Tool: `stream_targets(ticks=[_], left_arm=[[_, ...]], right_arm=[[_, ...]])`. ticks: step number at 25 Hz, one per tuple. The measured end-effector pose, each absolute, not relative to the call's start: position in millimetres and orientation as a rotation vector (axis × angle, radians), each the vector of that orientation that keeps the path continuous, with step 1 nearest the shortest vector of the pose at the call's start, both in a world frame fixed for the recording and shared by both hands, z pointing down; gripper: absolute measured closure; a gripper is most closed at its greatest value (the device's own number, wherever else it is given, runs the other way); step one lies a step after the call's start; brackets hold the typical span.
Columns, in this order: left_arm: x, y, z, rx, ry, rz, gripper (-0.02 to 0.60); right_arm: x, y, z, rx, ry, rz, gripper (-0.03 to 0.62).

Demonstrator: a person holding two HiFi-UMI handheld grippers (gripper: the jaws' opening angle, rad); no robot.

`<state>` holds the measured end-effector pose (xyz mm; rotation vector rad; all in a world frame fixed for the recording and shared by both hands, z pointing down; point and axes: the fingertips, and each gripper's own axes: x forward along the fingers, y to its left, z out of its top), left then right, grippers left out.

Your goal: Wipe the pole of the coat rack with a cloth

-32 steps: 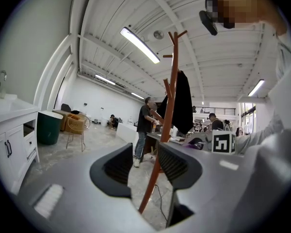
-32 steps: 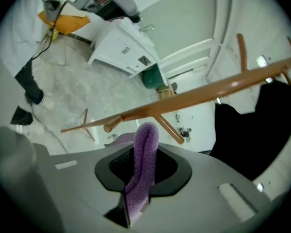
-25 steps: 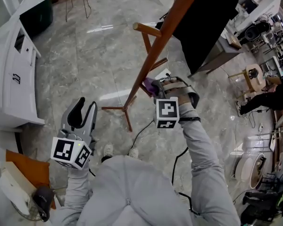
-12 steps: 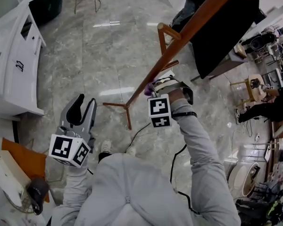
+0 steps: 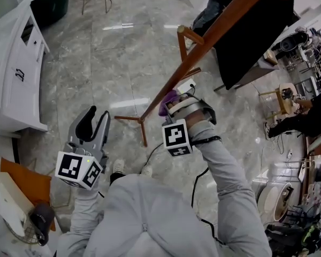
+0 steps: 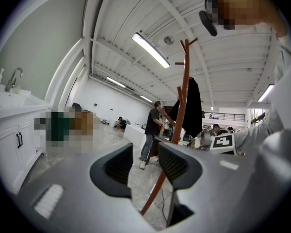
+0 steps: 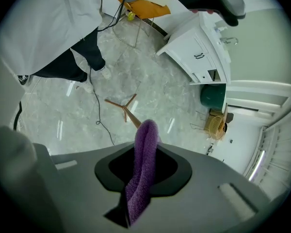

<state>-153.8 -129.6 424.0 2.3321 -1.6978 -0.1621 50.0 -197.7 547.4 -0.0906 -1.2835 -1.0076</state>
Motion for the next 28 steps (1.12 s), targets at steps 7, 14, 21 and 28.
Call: stream_targets(ticks=[7, 14, 21, 28], left_arm=[[-152.5, -129.2, 421.4, 2.347, -1.691, -0.165, 0.413], [-157.2, -122.6, 419.4, 2.344, -1.710, -0.161, 0.413], [-162.4, -117.1, 418.2, 2.351, -1.723, -0.168, 0.413], [-154.2, -119.4, 420.8, 2.374, -1.693, -0.129, 0.413]], right_arm=[[24.1, -163.2, 551.7, -0.126, -1.393, -1.041, 0.540], [-1.7, -127.1, 565.0, -0.161, -1.497, -1.051, 0.540], [-14.4, -88.2, 573.1, -0.107, -1.710, -0.915, 0.540], [4.4, -82.0, 558.9, 0.212, -1.913, -0.741, 0.540]])
